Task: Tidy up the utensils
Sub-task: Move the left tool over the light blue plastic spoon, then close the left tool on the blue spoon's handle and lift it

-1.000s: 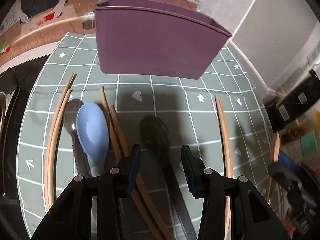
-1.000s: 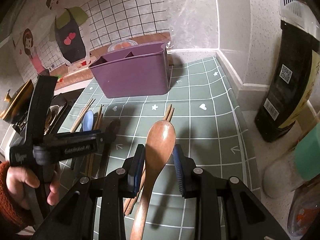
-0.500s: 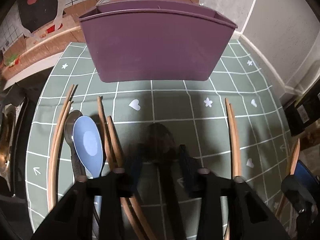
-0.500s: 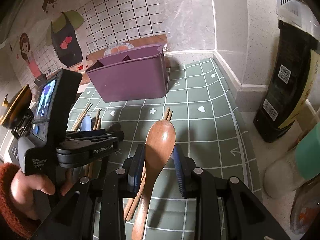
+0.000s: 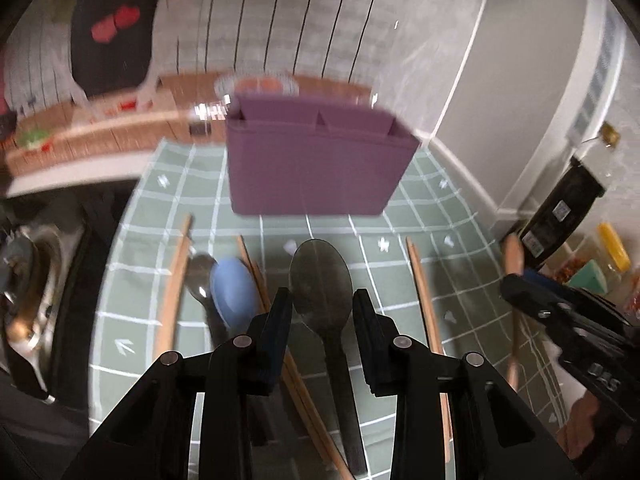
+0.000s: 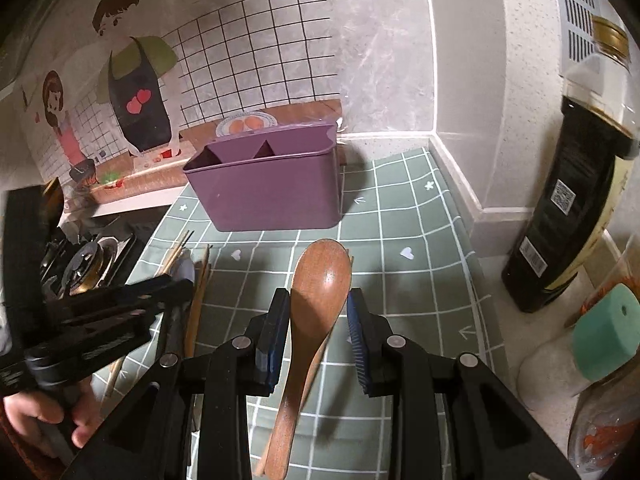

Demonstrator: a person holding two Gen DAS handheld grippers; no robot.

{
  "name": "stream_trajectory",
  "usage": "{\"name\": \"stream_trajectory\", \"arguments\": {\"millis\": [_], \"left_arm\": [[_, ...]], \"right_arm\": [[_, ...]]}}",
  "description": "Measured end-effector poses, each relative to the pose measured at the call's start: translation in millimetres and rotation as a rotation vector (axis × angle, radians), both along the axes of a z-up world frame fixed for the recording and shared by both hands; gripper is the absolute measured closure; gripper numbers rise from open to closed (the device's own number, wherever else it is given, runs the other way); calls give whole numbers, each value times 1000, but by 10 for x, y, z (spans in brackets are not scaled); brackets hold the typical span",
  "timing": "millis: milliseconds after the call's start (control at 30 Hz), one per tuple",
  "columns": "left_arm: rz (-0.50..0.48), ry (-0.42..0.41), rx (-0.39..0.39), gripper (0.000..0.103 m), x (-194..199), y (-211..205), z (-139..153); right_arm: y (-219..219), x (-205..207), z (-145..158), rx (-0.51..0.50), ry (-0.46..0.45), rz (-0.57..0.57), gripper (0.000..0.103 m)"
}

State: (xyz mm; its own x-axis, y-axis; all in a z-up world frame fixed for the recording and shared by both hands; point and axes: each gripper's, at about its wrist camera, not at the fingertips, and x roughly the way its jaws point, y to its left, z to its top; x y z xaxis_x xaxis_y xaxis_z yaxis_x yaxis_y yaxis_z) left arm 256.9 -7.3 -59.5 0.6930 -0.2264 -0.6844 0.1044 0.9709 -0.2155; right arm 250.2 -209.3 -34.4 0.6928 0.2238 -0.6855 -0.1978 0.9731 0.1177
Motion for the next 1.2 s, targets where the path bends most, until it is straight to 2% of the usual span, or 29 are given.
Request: {"name": "stream_trajectory", "arguments": {"millis": [200, 233, 267, 467, 600, 733, 800, 867, 967, 1067, 1200], "left_arm": [[12, -75, -14, 71, -112, 219, 257], [13, -85, -14, 75, -128, 247, 290], [15, -93, -15, 96, -137, 282, 326], [29, -102, -7, 98, -154, 388, 372], [58, -63, -32, 98, -114, 517, 269], [88, 26, -63, 95, -19, 612, 66], [119, 57, -66, 89, 12, 645, -24], [148, 87, -92, 75, 18, 696, -100], [187, 139, -169, 69, 5, 817, -220], [164, 181, -215, 69, -46, 846, -329], [131, 208, -186, 69, -155, 768, -424]], "right_arm": [[196, 19, 97, -12, -27, 20, 76], [228, 21, 120, -15, -33, 26, 76], [263, 23, 143, -20, -40, 31, 76], [418, 47, 208, -33, -60, 50, 76], [445, 80, 146, -40, -32, 56, 76], [378, 84, 68, -30, -8, 46, 76], [362, 92, 19, -39, 2, 48, 76], [360, 106, -23, -45, 13, 63, 76], [360, 127, -94, -53, 30, 89, 76], [355, 150, -158, -48, 45, 108, 76], [340, 180, -263, -49, 67, 124, 77]]}}
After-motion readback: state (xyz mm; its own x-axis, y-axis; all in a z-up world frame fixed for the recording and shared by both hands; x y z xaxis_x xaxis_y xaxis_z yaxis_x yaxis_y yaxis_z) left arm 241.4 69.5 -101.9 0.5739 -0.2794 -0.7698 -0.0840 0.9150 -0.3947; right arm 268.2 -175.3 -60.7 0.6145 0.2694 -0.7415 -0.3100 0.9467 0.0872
